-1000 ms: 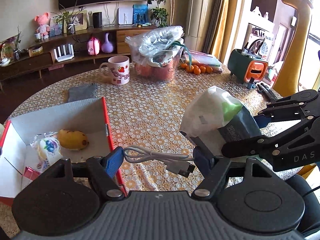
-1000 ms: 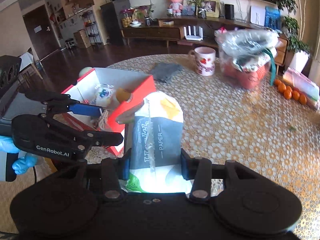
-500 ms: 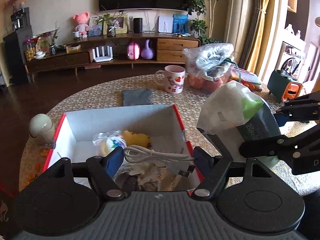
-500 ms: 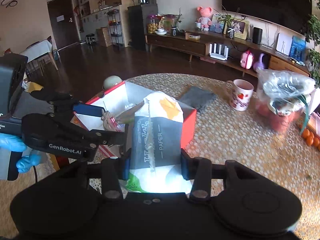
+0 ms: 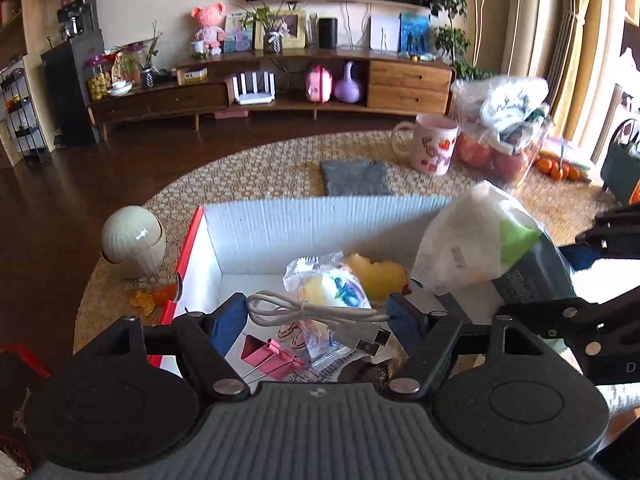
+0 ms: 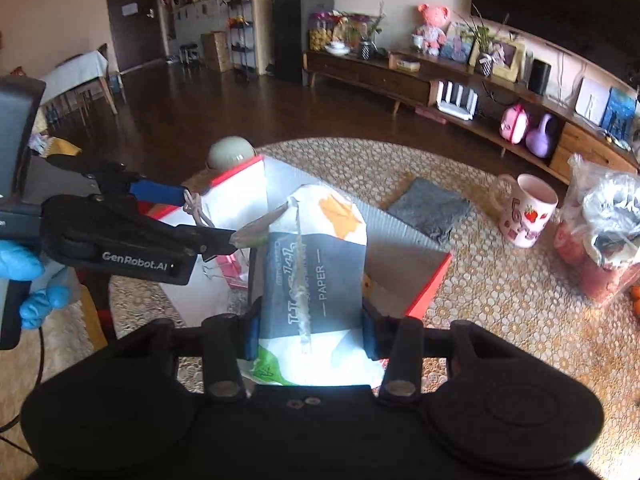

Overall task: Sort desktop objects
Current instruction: 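Open the right tool to drop the tissue pack in the box while the left tool releases the cable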

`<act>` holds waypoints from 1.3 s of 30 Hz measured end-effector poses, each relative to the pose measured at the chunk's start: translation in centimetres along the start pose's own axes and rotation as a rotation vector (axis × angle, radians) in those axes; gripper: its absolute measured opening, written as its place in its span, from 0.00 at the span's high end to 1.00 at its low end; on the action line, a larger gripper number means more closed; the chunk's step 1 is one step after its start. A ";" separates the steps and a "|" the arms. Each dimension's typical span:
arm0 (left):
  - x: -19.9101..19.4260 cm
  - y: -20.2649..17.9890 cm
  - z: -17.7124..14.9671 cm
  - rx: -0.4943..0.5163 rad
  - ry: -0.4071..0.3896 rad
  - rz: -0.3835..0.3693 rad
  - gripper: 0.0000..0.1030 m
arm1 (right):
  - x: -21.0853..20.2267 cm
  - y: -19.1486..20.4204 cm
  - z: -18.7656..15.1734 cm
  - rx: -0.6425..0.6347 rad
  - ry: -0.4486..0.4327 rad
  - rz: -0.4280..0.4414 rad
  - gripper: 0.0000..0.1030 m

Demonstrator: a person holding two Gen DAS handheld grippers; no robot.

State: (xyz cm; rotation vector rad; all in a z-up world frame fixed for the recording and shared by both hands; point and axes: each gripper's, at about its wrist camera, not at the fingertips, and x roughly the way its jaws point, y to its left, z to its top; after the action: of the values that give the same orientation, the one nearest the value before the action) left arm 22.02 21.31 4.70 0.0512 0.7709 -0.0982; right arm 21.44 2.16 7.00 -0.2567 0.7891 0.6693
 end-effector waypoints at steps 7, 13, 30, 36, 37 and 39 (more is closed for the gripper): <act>3.1 -0.3 -1.0 0.036 0.070 -0.006 0.26 | 4.1 0.7 -0.2 -0.045 0.062 -0.036 0.56; 4.9 -0.5 -1.6 0.068 0.125 -0.007 0.26 | 6.1 1.6 -0.6 -0.082 0.098 -0.050 0.56; 6.2 -1.0 -2.6 0.085 0.224 0.016 0.24 | 7.0 1.7 -1.2 -0.109 0.129 -0.064 0.35; 5.5 -1.1 -2.7 0.055 0.219 0.027 0.22 | 5.8 1.1 -1.2 -0.088 0.113 -0.062 0.27; 5.3 -1.1 -2.7 0.052 0.216 0.027 0.22 | 5.6 0.9 -1.3 -0.082 0.108 -0.061 0.26; 4.8 -1.1 -2.7 0.045 0.209 0.027 0.22 | 5.0 0.7 -1.3 -0.073 0.101 -0.051 0.26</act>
State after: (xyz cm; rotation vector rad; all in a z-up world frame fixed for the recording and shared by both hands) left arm 23.42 20.12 -0.58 0.1158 0.9767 -0.0855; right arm 22.88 4.39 2.51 -0.3785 0.8530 0.6413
